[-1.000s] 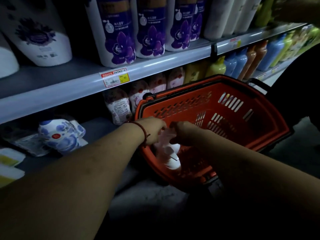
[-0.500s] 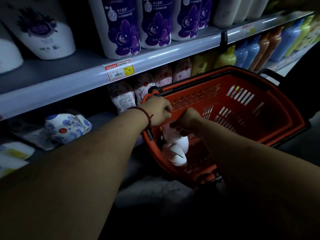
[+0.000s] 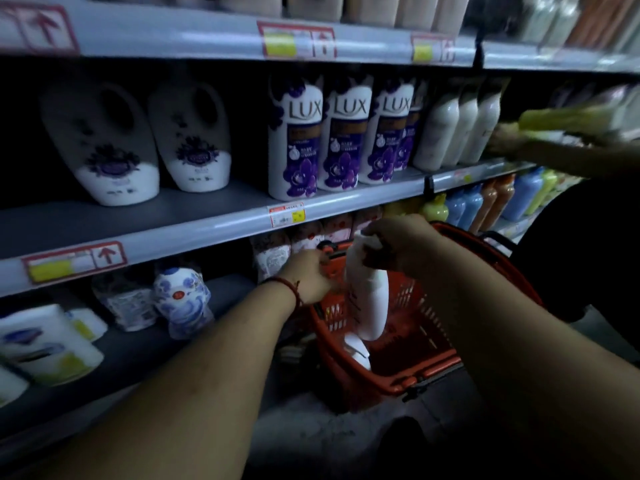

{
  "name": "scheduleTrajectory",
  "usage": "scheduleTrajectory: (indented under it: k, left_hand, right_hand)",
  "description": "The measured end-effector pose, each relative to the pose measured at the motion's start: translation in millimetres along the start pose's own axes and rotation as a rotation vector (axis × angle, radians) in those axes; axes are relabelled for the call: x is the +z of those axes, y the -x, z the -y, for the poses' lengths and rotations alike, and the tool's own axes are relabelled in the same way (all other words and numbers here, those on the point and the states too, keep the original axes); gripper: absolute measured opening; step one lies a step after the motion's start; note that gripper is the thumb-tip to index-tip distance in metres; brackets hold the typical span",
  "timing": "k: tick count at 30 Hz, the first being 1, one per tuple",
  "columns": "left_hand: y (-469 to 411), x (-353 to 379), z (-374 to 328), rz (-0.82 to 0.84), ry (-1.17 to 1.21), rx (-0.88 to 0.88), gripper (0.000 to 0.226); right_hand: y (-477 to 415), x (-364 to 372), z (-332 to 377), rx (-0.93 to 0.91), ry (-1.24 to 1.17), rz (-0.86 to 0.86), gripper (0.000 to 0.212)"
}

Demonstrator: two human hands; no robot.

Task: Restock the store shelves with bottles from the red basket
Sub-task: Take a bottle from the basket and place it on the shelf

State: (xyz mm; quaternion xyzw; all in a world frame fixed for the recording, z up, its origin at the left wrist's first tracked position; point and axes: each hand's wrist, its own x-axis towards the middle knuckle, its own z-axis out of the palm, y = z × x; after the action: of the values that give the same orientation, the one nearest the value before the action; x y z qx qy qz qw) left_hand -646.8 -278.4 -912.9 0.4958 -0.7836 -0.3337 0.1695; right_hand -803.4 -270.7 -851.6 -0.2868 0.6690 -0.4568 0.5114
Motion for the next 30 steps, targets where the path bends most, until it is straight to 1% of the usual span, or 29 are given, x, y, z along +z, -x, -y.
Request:
scheduleTrajectory:
  k: [2,3,5,6,8,9,12,13,15,17,19,20,22,24,26,27,28,30]
  left_hand:
    - [8.5,0.1,6.3,0.116,0.043,0.005,0.021]
    - [11.4,2.5,10.0,0.120,0.060,-0.002,0.038]
    - [17.0,7.4,14.3,0.041,0.114,-0.067,0.080]
    - [20.5,10.5,14.0,-0.015,0.170,-0.113,0.089]
    - [30.2,17.7,7.4,-0.130,0.327,-0.178,0.080]
    - [32.1,22.4,7.1,-0.194,0.407,-0.203,0.079]
    - [33.8,32.7,6.0,-0.400,0.618,-0.265,0.095]
    - [33.1,33.8,6.3,-0.445,0.671,-0.278,0.095]
    - [30.4,33.5,9.0,-0.527,0.762,-0.280,0.089]
    - [28.4,27.5,12.3,-0.651,0.799,-0.274,0.083]
    - [25.3,16.9,20.6,-0.770,0.809,-0.291,0.079]
    - [23.5,11.3,25.1,-0.795,0.819,-0.303,0.077]
    - [20.5,0.2,32.2,-0.795,0.844,-0.325,0.074]
    - [17.8,-9.7,37.0,-0.764,0.887,-0.346,0.070]
    - [16.3,-19.9,40.0,-0.758,1.018,-0.347,0.057]
    - [16.8,-26.2,39.8,-0.757,1.097,-0.339,0.050]
    - [17.6,-32.6,39.6,-0.750,1.169,-0.326,0.048]
    - [20.0,-45.5,40.9,-0.682,1.278,-0.325,0.053]
  right_hand:
    - [18.5,7.0,20.6,-0.036,-0.082,0.054,0.025]
    - [28.5,10.5,28.0,-0.048,-0.142,0.095,0.022]
    - [47.6,19.1,35.3,-0.047,-0.309,0.172,0.022]
    - [54.7,24.4,36.5,-0.051,-0.368,0.216,0.022]
    - [69.2,39.5,38.0,-0.068,-0.413,0.287,0.025]
    - [75.8,46.7,39.0,-0.087,-0.442,0.299,0.028]
    - [84.5,63.7,43.7,-0.147,-0.577,0.324,0.028]
    - [85.5,67.4,44.6,-0.152,-0.611,0.344,0.030]
    - [85.2,75.0,46.4,-0.152,-0.630,0.390,0.033]
    - [84.3,83.5,47.7,-0.151,-0.592,0.438,0.034]
    - [84.9,94.1,50.1,-0.154,-0.543,0.489,0.027]
    - [83.9,99.1,51.0,-0.160,-0.525,0.519,0.022]
    - [77.7,106.2,51.5,-0.178,-0.521,0.572,0.016]
    - [69.0,108.6,51.9,-0.202,-0.491,0.628,0.017]
    - [62.0,107.5,50.5,-0.203,-0.436,0.645,0.016]
    - [59.3,106.0,49.2,-0.210,-0.400,0.608,0.017]
    - [56.1,103.2,47.0,-0.234,-0.344,0.542,0.020]
    - [44.6,97.3,38.1,-0.330,-0.146,0.371,0.025]
